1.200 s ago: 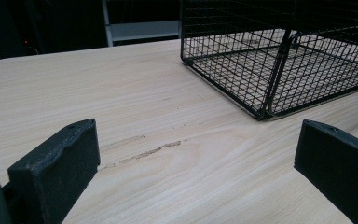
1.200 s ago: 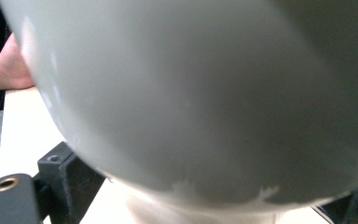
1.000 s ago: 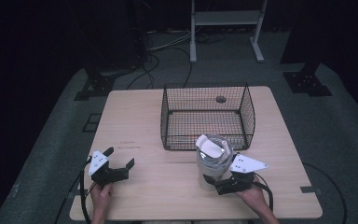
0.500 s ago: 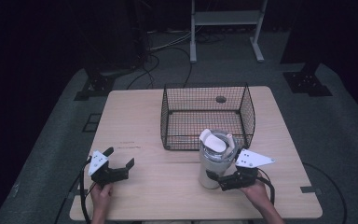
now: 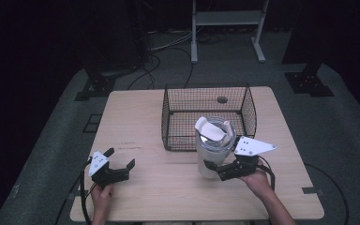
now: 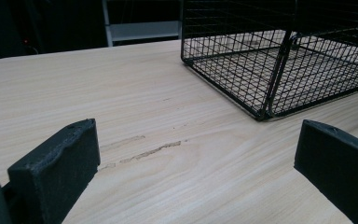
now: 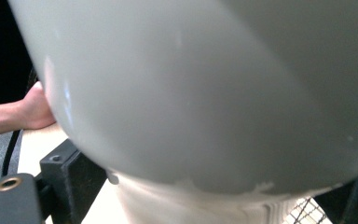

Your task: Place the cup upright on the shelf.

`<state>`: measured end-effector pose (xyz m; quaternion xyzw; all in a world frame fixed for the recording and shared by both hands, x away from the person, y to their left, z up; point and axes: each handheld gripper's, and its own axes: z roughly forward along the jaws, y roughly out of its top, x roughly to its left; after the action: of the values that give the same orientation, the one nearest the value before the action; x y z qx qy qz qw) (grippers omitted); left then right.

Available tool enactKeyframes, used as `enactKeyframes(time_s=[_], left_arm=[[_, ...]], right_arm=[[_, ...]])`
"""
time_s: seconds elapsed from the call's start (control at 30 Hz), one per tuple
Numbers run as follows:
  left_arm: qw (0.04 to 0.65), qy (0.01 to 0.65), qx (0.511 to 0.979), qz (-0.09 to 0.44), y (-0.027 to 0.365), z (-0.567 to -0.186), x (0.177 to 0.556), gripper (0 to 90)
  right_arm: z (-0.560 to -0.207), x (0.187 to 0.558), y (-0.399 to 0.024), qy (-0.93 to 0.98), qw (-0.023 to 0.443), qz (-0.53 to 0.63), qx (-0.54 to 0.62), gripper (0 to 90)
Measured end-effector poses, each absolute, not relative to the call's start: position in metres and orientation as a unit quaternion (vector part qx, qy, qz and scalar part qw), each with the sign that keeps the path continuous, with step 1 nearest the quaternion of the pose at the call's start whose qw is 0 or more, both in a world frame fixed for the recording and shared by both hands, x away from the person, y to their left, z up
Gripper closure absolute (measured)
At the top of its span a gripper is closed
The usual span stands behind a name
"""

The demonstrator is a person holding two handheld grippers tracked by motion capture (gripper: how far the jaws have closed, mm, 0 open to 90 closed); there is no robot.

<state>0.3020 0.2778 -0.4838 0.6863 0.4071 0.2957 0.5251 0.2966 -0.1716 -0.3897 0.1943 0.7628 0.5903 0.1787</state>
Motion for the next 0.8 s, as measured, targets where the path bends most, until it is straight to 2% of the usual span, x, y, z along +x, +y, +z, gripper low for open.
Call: enactKeyframes(time_s=[0.8], left_arm=[[0.525,0.407,0.687,0.295,0.278,-0.484,0.302,0.0]], right_arm=[[-0.341,0.332,-0.155,0.753,0.161,0.609,0.189,8.7]])
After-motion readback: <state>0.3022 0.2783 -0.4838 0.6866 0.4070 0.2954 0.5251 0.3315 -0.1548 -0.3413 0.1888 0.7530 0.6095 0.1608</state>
